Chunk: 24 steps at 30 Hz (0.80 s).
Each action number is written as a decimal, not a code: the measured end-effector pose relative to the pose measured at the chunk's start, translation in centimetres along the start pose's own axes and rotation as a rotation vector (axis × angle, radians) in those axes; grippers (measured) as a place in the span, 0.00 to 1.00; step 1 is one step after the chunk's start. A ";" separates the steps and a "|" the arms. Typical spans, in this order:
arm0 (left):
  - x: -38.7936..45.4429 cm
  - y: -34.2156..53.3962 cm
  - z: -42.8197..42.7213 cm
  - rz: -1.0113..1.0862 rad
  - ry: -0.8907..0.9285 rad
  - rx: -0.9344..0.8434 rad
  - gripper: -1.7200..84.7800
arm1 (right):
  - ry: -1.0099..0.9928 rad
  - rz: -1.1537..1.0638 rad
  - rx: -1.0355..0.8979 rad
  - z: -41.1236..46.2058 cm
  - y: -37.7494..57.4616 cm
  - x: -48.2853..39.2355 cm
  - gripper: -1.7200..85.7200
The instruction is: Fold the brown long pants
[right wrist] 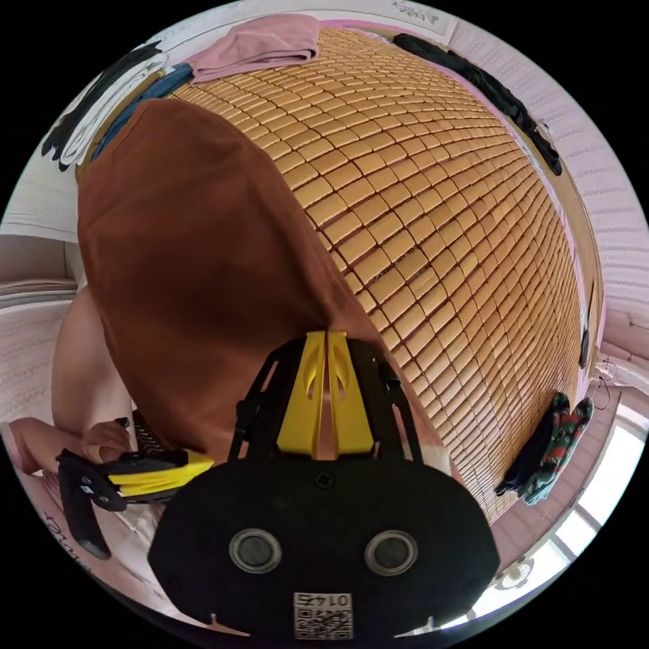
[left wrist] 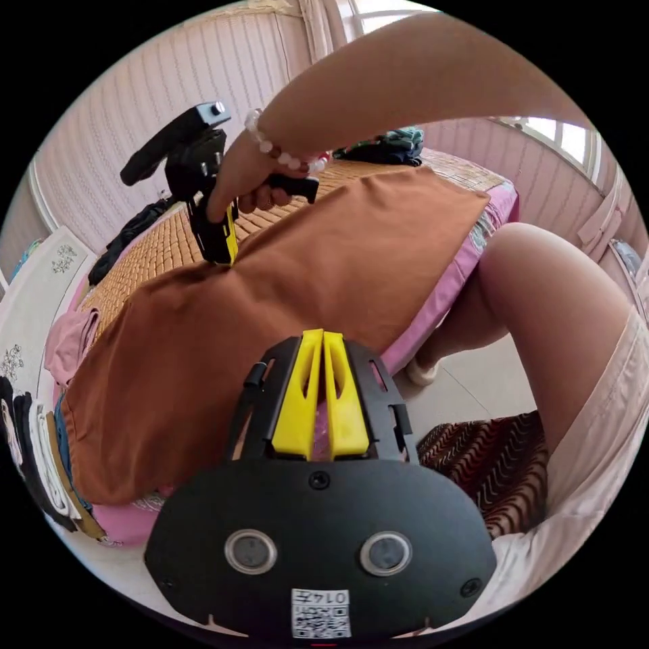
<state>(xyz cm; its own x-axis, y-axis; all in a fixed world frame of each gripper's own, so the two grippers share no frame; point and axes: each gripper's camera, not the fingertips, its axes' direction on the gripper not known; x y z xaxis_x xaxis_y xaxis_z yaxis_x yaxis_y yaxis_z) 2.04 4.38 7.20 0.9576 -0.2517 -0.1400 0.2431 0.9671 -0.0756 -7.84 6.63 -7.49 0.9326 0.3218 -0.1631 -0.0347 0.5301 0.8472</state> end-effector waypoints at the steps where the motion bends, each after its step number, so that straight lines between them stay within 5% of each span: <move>1: -0.1 0.9 0.4 -0.028 -0.006 0.056 0.01 | 0.015 -0.007 -0.004 0.1 -0.2 -0.2 0.01; 16: -4.6 1.3 1.7 -0.078 0.097 0.040 0.01 | -0.023 -0.094 -0.250 4.0 -0.4 0.7 0.01; 24: -5.7 1.1 1.3 -0.092 0.133 0.109 0.01 | -0.112 0.084 0.087 6.1 10.6 2.3 0.01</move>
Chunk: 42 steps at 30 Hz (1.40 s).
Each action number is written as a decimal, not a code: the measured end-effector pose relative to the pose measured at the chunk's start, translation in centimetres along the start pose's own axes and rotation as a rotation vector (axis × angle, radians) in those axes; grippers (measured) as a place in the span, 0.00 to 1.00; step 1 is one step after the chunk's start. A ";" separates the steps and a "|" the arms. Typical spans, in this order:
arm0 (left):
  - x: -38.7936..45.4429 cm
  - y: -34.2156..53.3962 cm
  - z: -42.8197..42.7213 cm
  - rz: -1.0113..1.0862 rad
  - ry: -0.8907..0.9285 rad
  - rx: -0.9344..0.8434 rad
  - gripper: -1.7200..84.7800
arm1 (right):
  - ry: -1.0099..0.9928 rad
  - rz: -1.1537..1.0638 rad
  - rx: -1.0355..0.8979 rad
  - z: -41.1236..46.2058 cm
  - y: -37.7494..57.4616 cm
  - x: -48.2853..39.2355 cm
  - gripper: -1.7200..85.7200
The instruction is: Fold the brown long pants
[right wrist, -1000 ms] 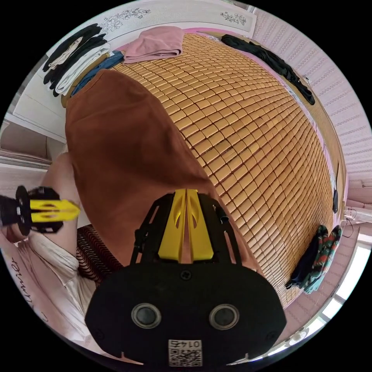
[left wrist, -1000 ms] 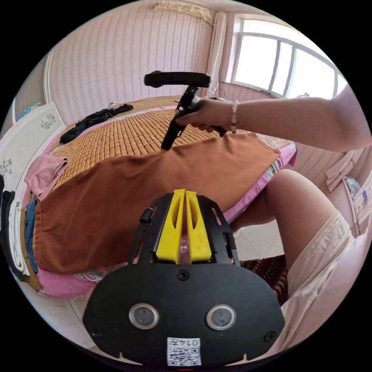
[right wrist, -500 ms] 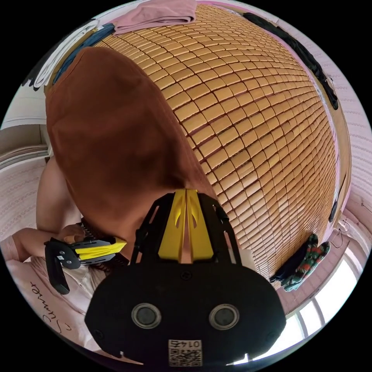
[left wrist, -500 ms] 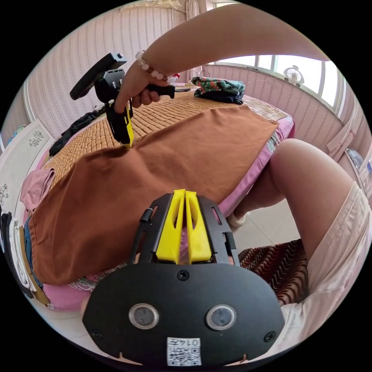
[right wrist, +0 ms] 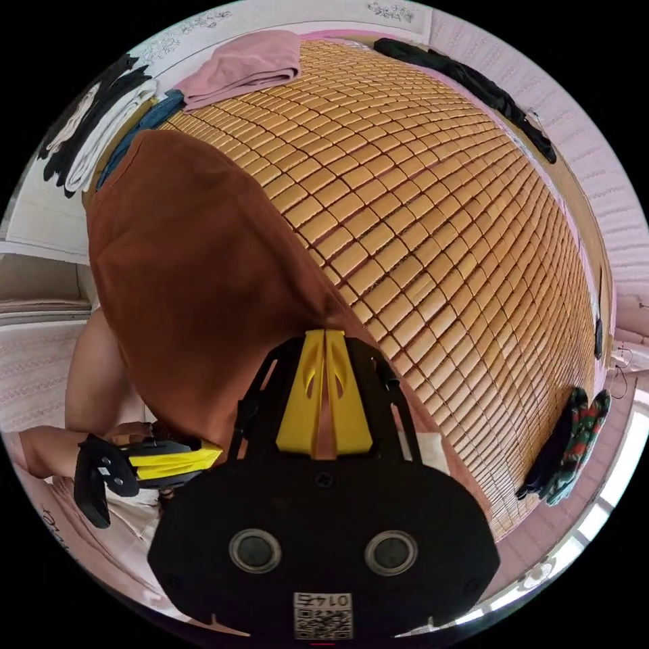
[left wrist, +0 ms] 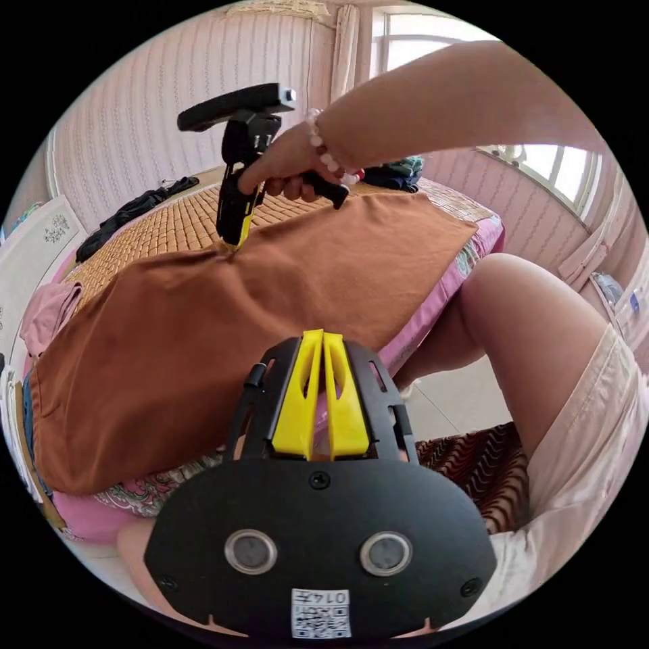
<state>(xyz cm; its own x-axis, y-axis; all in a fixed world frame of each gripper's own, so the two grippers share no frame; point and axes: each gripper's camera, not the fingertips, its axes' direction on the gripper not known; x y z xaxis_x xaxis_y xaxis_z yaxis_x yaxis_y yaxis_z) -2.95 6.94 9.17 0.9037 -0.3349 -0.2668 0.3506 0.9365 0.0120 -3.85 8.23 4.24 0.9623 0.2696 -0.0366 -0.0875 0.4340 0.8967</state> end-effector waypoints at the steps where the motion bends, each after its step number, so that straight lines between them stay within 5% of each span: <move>1: -0.4 -0.1 -0.4 0.001 0.068 0.033 0.01 | -0.022 0.061 0.061 -0.1 3.3 0.8 0.01; 12: 0.8 -2.8 -2.0 0.050 0.112 0.047 0.04 | 0.041 0.970 0.414 -0.1 45.8 11.4 0.04; 19: 2.5 -7.7 -0.8 0.058 0.159 -0.023 0.10 | 0.197 1.128 0.455 6.8 55.9 11.9 0.15; 27: 3.2 -11.2 2.2 0.060 0.088 -0.153 0.11 | 0.027 1.256 0.562 13.7 59.6 16.5 0.16; 33: 3.5 -12.7 2.8 0.057 0.061 -0.224 0.11 | 0.031 1.121 0.532 14.7 61.2 17.3 0.07; 38: 2.2 -13.4 2.5 -0.019 0.127 -0.224 0.10 | -0.074 1.031 0.742 11.8 62.3 16.5 0.04; 42: 0.5 -13.5 1.3 -0.139 0.184 -0.198 0.08 | -0.169 0.729 0.855 8.8 56.4 12.6 0.03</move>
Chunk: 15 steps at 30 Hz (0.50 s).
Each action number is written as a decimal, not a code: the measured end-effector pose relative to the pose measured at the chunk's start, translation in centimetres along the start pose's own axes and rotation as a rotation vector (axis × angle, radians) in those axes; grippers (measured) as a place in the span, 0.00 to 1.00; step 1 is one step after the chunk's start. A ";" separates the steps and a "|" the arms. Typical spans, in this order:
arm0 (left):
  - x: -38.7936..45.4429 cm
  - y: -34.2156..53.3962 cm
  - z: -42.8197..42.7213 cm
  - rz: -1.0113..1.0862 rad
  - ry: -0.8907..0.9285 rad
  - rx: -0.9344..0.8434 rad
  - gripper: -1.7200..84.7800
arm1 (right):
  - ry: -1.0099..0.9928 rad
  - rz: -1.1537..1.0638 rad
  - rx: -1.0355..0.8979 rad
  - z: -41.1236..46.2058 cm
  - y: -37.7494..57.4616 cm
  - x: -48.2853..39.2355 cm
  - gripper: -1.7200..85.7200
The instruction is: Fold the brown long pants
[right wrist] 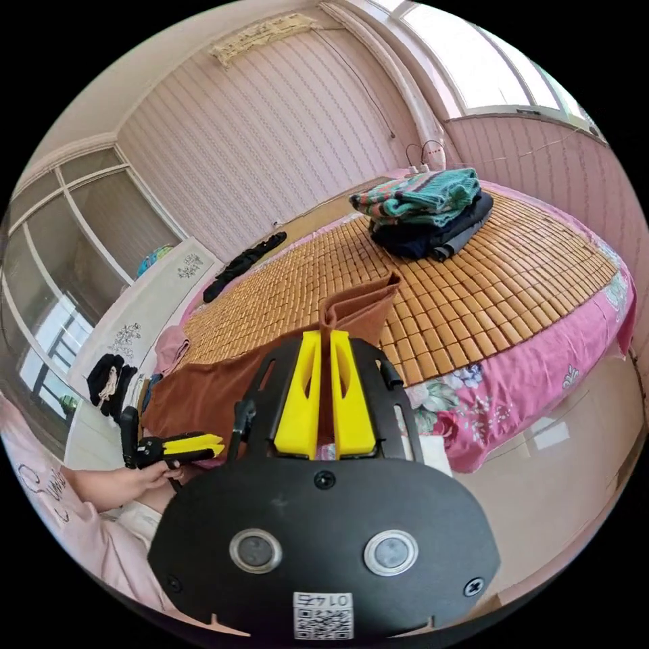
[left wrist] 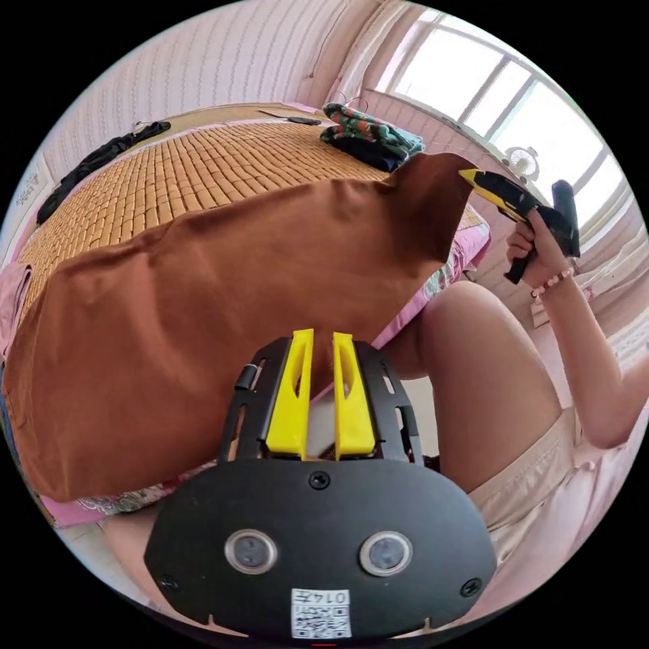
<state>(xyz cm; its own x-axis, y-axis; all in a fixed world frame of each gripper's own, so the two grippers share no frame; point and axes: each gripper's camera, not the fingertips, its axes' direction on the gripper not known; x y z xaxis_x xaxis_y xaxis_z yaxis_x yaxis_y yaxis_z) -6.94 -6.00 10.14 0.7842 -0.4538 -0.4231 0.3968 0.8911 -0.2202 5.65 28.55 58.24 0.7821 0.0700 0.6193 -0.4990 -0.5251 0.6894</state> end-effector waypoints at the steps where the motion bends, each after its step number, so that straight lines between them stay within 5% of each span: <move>1: -0.4 0.2 -1.1 -0.026 0.010 0.039 0.08 | -0.067 -0.105 -0.047 1.6 -0.3 -3.1 0.04; 4: -1.9 1.0 -4.3 -0.089 0.019 0.107 0.08 | -0.216 -0.405 -0.226 6.2 0.6 -11.4 0.04; 9: -3.9 2.9 -7.3 -0.095 -0.065 -0.015 0.09 | -0.302 -0.539 -0.519 13.0 5.2 -17.0 0.08; 15: -5.8 5.2 -7.8 -0.206 -0.062 -0.006 0.09 | -0.034 -0.683 -0.480 13.4 6.4 -19.2 0.11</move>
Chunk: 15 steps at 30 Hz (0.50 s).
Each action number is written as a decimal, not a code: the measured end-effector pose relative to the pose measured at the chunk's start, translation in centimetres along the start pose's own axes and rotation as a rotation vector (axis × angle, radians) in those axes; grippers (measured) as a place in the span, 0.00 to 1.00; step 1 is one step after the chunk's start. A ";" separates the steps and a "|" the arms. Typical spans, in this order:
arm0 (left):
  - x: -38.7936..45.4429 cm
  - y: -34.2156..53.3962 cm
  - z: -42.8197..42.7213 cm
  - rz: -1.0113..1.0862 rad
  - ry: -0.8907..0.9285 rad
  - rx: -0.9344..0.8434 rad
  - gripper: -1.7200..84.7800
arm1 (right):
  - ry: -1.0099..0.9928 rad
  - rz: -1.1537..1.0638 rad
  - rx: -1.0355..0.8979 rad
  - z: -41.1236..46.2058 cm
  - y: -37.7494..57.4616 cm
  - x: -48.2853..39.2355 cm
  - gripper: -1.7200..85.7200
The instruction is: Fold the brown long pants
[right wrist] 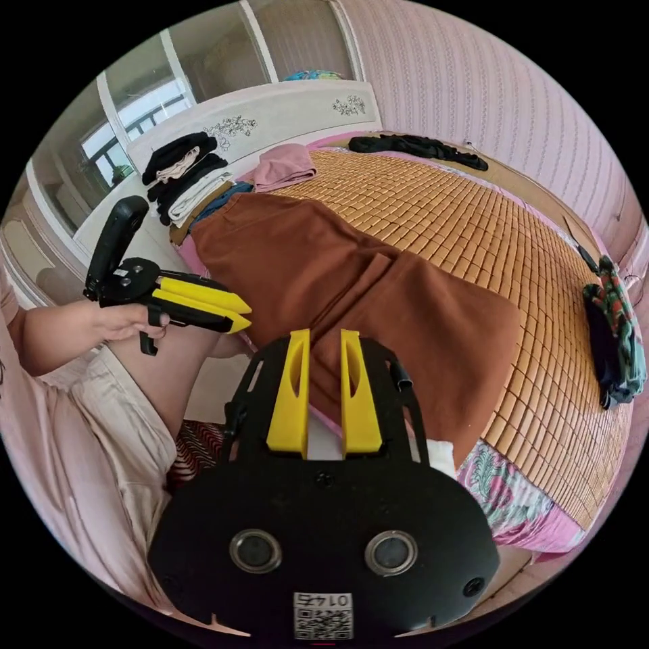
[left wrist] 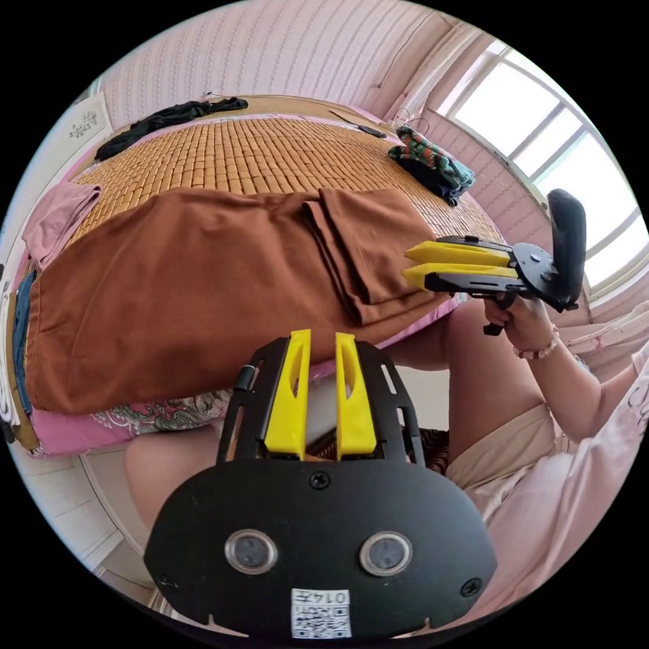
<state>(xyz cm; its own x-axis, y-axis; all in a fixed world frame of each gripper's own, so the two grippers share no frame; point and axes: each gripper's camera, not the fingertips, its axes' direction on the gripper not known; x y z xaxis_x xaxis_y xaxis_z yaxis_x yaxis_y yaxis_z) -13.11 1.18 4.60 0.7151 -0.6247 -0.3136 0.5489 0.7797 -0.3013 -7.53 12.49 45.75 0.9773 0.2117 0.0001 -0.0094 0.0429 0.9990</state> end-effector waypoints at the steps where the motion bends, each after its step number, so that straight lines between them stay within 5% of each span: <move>1: -0.1 -0.2 0.3 -0.021 0.023 0.002 0.09 | 0.016 -0.036 -0.034 0.5 -0.4 -0.5 0.12; 6: 1.0 -1.9 1.2 0.005 0.082 0.057 0.09 | 0.065 -0.074 -0.261 5.3 -1.6 -1.2 0.14; 15: 2.0 -6.1 -0.2 0.056 0.009 0.152 0.11 | -0.011 -0.054 -0.033 -0.2 -2.8 -2.1 0.03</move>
<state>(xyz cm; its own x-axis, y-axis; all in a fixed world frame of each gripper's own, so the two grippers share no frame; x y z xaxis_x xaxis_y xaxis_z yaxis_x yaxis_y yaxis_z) -15.10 -4.88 5.67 0.7429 -0.5800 -0.3343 0.5680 0.8104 -0.1438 -9.56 12.08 42.92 0.9788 0.1979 -0.0532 0.0368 0.0859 0.9956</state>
